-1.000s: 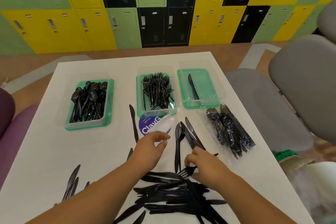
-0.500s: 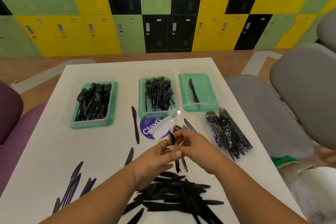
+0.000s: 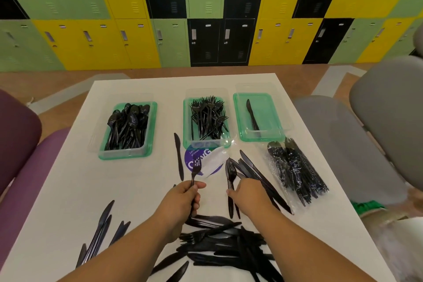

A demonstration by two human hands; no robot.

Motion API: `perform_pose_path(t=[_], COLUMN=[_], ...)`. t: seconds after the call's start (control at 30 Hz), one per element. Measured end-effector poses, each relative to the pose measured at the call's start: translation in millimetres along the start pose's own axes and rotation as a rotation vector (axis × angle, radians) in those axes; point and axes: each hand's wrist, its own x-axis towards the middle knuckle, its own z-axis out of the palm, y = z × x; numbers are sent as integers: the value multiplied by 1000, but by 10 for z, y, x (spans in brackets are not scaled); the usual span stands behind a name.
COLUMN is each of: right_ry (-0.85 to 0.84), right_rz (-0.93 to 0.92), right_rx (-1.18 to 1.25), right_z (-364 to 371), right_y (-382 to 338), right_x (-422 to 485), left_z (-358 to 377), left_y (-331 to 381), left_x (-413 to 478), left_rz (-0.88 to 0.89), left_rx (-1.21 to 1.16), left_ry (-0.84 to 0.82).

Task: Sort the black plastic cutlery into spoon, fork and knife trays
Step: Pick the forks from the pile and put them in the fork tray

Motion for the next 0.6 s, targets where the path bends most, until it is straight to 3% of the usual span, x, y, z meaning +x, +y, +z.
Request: perform_pose_path(t=[0.2, 0.37, 0.5, 0.6], right_ry=[45, -40, -39, -190], right_rz=[-20, 17, -55, -167], right_rx=[-24, -127, 138, 426], right_z=[18, -40, -103, -128], right_y=[9, -30, -52, -191], right_x=[-71, -63, -139, -310], left_z=[4, -29, -42, 7], left_y=[-39, 24, 37, -3], left_x=[21, 33, 50, 7], left_rz=[-49, -63, -110, -146], left_rx=[-25, -106, -173, -216], left_ry=[21, 59, 42, -14])
